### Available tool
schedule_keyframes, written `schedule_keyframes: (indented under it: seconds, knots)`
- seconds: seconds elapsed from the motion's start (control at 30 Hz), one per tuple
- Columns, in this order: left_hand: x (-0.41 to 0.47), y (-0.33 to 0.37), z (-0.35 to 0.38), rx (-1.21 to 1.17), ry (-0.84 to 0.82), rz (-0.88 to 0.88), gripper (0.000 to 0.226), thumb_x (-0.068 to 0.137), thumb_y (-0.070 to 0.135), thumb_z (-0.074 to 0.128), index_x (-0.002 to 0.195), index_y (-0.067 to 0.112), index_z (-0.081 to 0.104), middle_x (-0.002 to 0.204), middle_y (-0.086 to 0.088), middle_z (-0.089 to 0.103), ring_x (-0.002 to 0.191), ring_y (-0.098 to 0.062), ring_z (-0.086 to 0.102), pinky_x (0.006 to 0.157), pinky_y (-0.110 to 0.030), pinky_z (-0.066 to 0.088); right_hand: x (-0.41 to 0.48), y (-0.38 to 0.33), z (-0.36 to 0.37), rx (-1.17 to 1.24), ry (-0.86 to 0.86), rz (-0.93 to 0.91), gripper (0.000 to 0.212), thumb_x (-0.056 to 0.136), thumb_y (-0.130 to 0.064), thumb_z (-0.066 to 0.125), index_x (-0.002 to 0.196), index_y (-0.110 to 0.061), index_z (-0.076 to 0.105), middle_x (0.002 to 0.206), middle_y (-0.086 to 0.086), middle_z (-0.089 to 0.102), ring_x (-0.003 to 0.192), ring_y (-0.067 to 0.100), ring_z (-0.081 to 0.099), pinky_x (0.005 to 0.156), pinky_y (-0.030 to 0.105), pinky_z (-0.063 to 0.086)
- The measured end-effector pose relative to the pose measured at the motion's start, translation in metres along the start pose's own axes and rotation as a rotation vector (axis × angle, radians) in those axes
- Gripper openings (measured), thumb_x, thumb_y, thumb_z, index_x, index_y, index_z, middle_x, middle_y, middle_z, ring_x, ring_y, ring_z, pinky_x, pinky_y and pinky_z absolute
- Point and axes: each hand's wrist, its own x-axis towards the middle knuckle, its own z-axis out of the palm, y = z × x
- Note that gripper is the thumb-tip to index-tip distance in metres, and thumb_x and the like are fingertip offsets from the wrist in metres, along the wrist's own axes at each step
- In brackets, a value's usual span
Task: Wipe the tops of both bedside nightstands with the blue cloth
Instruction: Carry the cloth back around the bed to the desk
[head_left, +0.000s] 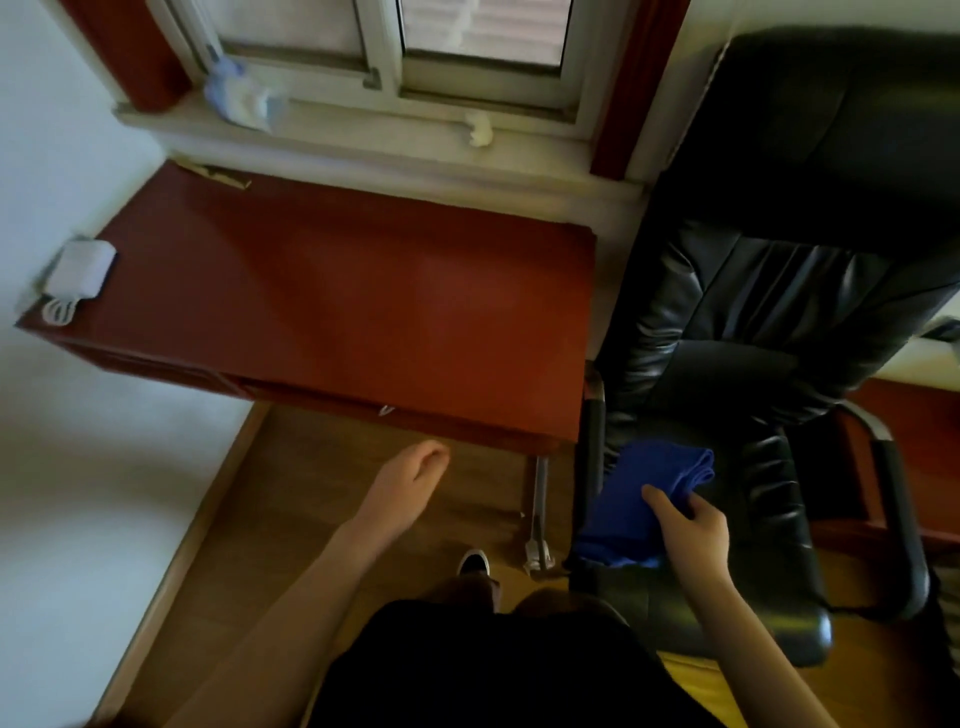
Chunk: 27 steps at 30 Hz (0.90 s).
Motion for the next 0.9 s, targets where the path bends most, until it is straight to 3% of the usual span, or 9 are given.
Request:
schedule_keyframes:
  seconds: [0.17,0.3,0.43,0.57,0.7,0.73,0.8,0.83,0.9]
  knots:
    - [0.075,0.032,-0.046,0.188,0.161,0.208,0.045,0.1,0.036,0.043,0.142,0.021,0.043,0.144,0.002,0.048,0.132,-0.013,0.043,0.107,-0.028,0.036,0.037,-0.071,0.067,-0.009,-0.052,-0.075,0.017,0.083,-0.031,0.073,0.086,-0.017,0.064,0.083,0.002,0.069,0.075,0.019,0.067,0.06,0.031,0.052]
    - [0.143,0.049,-0.073,0.313,0.282,0.304,0.05,0.1,0.038,0.042,0.147,0.024,0.035,0.152,0.002,0.04,0.14,-0.014,0.034,0.11,-0.027,0.026,0.078,-0.125,0.117,0.078,-0.113,-0.14,0.015,0.083,-0.031,0.073,0.088,-0.019,0.065,0.084,-0.004,0.07,0.076,0.014,0.068,0.057,0.024,0.052]
    - [0.209,0.051,-0.083,0.439,0.335,0.317,0.054,0.1,0.037,0.041,0.15,0.021,0.029,0.156,-0.001,0.034,0.144,-0.018,0.028,0.117,-0.036,0.022,0.133,-0.155,0.159,0.159,-0.197,-0.153,0.015,0.083,-0.029,0.073,0.093,-0.019,0.067,0.087,-0.006,0.072,0.074,0.01,0.071,0.056,0.021,0.054]
    - [0.267,0.032,-0.075,0.591,0.339,0.318,0.057,0.1,0.039,0.037,0.152,0.021,0.023,0.159,-0.002,0.027,0.148,-0.02,0.018,0.12,-0.04,0.012,0.197,-0.139,0.194,-0.035,-0.174,-0.128,0.013,0.087,-0.026,0.07,0.087,-0.016,0.063,0.086,-0.001,0.069,0.083,0.022,0.068,0.068,0.035,0.055]
    - [0.296,0.006,-0.057,0.678,0.312,0.262,0.06,0.098,0.043,0.035,0.152,0.022,0.021,0.16,-0.001,0.024,0.149,-0.021,0.013,0.12,-0.044,0.008,0.23,-0.11,0.198,-0.305,-0.045,-0.129,0.019,0.088,-0.026,0.067,0.094,-0.01,0.058,0.084,0.003,0.063,0.084,0.029,0.065,0.054,0.023,0.042]
    - [0.299,0.0,-0.054,0.695,0.312,0.257,0.06,0.098,0.044,0.034,0.152,0.021,0.022,0.16,-0.002,0.025,0.149,-0.021,0.013,0.121,-0.045,0.009,0.23,-0.106,0.196,-0.369,-0.016,-0.152,0.025,0.087,-0.028,0.067,0.1,-0.008,0.058,0.088,0.004,0.063,0.089,0.031,0.065,0.057,0.024,0.045]
    - [0.301,-0.008,-0.049,0.729,0.325,0.266,0.059,0.099,0.045,0.031,0.152,0.021,0.022,0.16,-0.001,0.026,0.149,-0.02,0.014,0.121,-0.045,0.011,0.225,-0.098,0.193,-0.551,0.079,-0.27,0.053,0.083,-0.033,0.07,0.123,-0.002,0.053,0.111,0.014,0.06,0.107,0.036,0.058,0.08,0.036,0.05]
    - [0.302,-0.011,-0.048,0.742,0.332,0.271,0.059,0.099,0.046,0.03,0.152,0.022,0.021,0.159,-0.001,0.026,0.149,-0.02,0.014,0.121,-0.044,0.01,0.222,-0.095,0.195,-0.66,0.135,-0.361,0.067,0.082,-0.035,0.071,0.134,-0.001,0.045,0.125,0.019,0.055,0.117,0.038,0.05,0.093,0.044,0.046]
    - [0.303,-0.013,-0.048,0.749,0.345,0.267,0.058,0.1,0.047,0.028,0.153,0.024,0.02,0.159,0.001,0.027,0.149,-0.018,0.013,0.121,-0.042,0.008,0.213,-0.091,0.202,-0.815,0.162,-0.566,0.081,0.084,-0.04,0.065,0.147,-0.003,0.032,0.147,0.021,0.04,0.137,0.037,0.035,0.11,0.047,0.034]
